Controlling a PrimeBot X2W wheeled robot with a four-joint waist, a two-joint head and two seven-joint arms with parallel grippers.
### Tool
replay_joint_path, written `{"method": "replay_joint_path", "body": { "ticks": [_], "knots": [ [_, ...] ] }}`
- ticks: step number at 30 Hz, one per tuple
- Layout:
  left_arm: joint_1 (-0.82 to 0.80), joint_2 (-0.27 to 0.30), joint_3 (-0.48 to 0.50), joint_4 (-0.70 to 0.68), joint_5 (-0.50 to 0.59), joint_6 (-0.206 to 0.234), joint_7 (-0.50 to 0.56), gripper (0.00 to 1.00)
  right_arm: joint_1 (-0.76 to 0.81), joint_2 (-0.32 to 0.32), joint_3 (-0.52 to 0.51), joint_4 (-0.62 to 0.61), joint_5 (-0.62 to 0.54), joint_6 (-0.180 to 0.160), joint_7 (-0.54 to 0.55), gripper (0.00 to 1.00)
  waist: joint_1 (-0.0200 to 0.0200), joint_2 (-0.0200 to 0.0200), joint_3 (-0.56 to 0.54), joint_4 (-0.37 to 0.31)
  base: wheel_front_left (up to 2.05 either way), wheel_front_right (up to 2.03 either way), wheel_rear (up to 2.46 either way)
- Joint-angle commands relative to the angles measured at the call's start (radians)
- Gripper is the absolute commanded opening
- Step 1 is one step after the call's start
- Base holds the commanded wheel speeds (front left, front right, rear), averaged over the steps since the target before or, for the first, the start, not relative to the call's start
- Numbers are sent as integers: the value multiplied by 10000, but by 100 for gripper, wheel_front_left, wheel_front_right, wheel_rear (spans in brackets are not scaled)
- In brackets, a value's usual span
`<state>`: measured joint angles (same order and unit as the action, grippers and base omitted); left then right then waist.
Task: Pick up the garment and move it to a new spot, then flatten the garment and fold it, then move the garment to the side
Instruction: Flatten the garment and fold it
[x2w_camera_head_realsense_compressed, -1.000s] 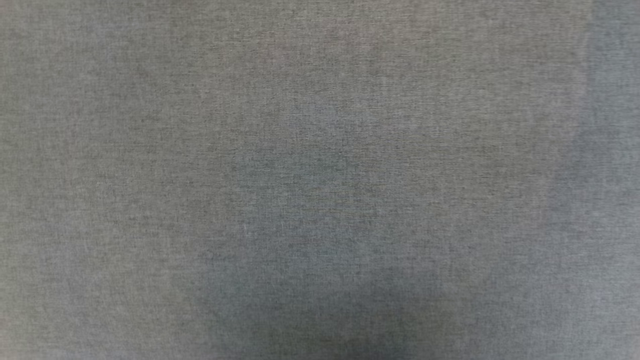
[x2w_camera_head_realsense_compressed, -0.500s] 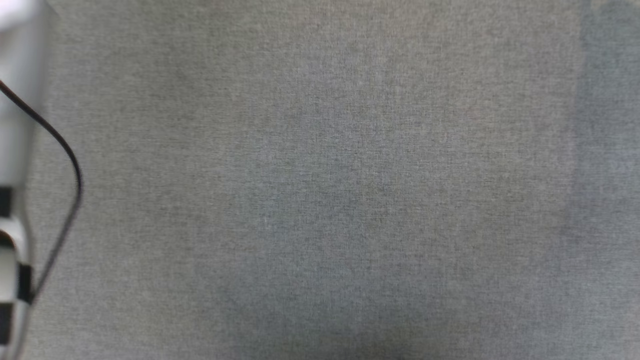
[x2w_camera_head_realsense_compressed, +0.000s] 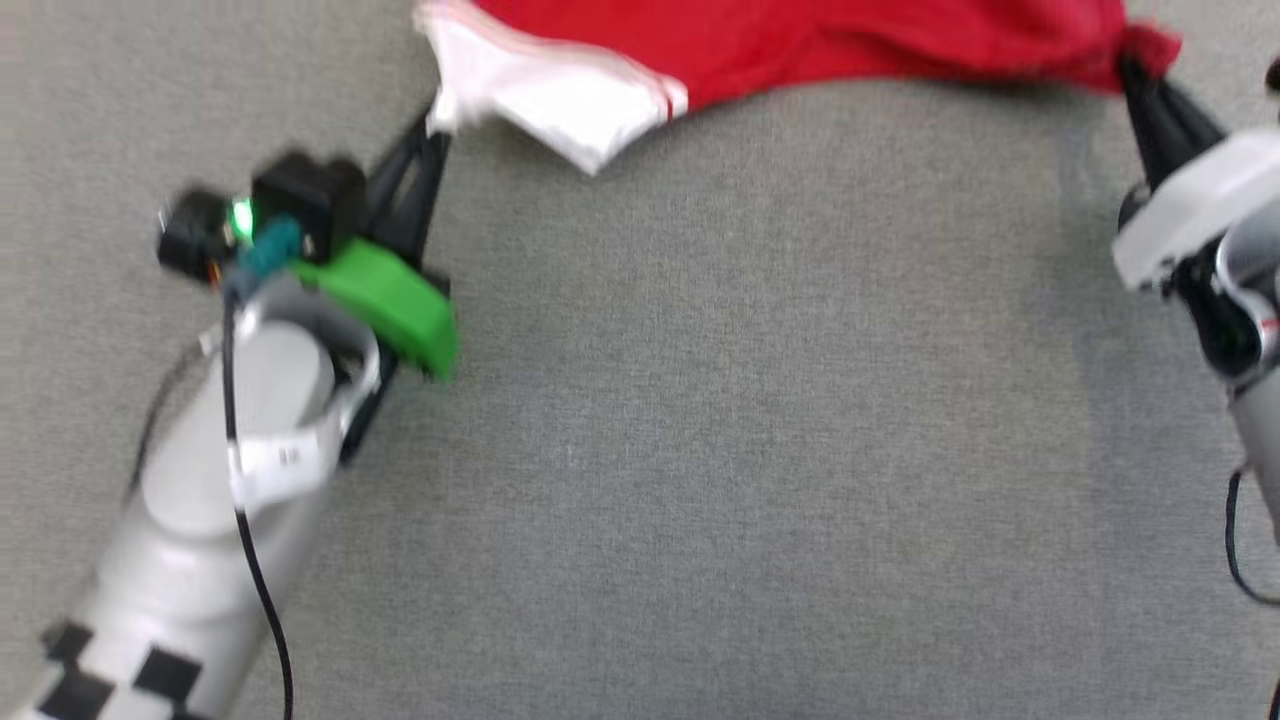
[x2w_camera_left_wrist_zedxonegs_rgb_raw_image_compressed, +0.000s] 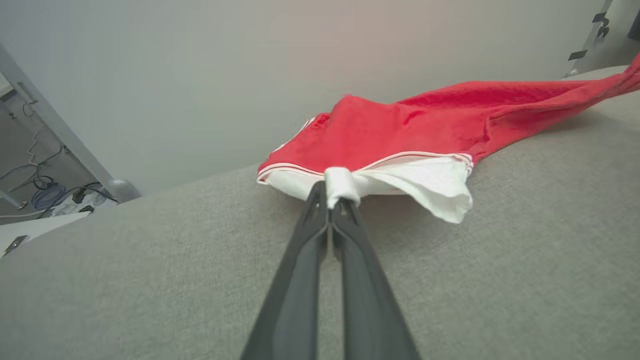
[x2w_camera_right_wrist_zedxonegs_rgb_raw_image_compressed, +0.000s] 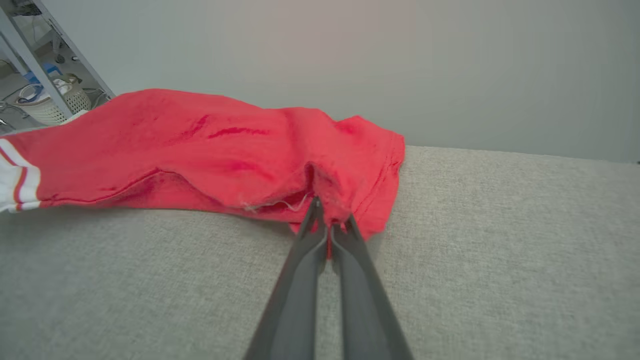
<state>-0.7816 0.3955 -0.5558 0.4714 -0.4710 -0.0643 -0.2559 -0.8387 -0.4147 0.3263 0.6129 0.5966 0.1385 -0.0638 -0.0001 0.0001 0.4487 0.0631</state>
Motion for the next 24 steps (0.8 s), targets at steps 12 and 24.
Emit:
{"method": "replay_joint_path", "body": {
  "ticks": [12,24],
  "knots": [
    [3754,588,-340,-684,-500,340,87,0,2888,-790,371,-127,1820,-78,1052,0,1,-1,-2361,230,0,0,0],
    [6039,1878,-755,-2788,-1256,87,1466,0,5267,-1403,403,-1358,3667,-78,2482,0,1,-1,-3716,60,0,0,0]
  ]
}}
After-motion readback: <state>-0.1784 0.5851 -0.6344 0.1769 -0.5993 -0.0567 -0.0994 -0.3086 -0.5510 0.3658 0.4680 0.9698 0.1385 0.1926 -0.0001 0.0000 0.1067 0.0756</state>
